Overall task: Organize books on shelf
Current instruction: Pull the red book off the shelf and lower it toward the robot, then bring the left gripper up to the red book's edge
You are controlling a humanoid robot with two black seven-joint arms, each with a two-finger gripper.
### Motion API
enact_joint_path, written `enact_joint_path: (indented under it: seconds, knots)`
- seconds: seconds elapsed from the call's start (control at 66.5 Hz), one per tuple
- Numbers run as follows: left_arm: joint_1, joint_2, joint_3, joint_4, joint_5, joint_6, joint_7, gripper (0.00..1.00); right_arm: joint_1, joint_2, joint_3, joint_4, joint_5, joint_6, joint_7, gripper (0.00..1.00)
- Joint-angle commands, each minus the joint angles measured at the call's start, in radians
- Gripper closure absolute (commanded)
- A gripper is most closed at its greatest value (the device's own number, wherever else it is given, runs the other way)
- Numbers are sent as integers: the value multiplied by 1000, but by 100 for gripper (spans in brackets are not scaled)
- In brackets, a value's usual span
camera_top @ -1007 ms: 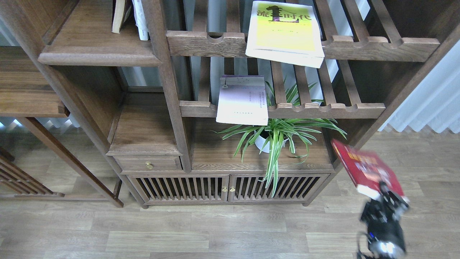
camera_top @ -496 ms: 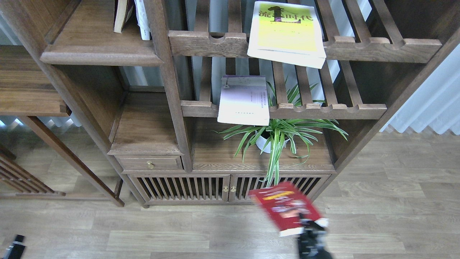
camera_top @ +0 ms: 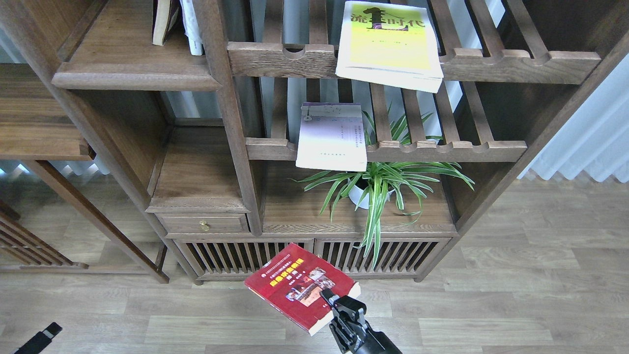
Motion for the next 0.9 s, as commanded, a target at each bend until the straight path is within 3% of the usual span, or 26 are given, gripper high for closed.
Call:
enact_joint_path:
  seconds: [0.0,0.18,0.361,0.496,0.601,0.646,0.691,0.706,0.736,0.781,0.842,0.887]
  knots:
    - [-63,10,5,8,-13,0,26,0,15,0,0,0,-14,0,0,95]
    - [-109,0,14,45,12,0,46,0,44,-3,1,-5,-21,0,-1,95]
    - [-171,-7,16,39,98,0,166,0,90,-14,1,-5,-65,0,0,95]
    - [-151,-39,2,21,107,0,175,0,104,-26,0,7,-132,0,0,95]
    - [-94,-99,-108,-24,108,0,186,0,108,-57,11,16,-217,0,3,95]
    - [-79,-154,-199,-48,111,0,215,0,108,-66,15,33,-229,0,6,95]
    - [-59,-231,-303,-101,110,42,272,0,108,-69,23,62,-229,0,9,95]
    - [-15,-351,-438,-198,104,59,351,0,96,-59,50,123,-229,0,11,95]
    - [4,-403,-490,-234,99,53,373,0,91,-52,70,139,-229,0,9,95]
    - [53,-579,-628,-309,84,30,437,0,59,-8,127,158,-235,0,5,95]
    - [87,-711,-725,-360,41,6,482,2,21,32,159,170,-248,0,0,95]
    - [131,-826,-786,-412,-35,0,547,5,-4,32,178,196,-272,0,-1,95]
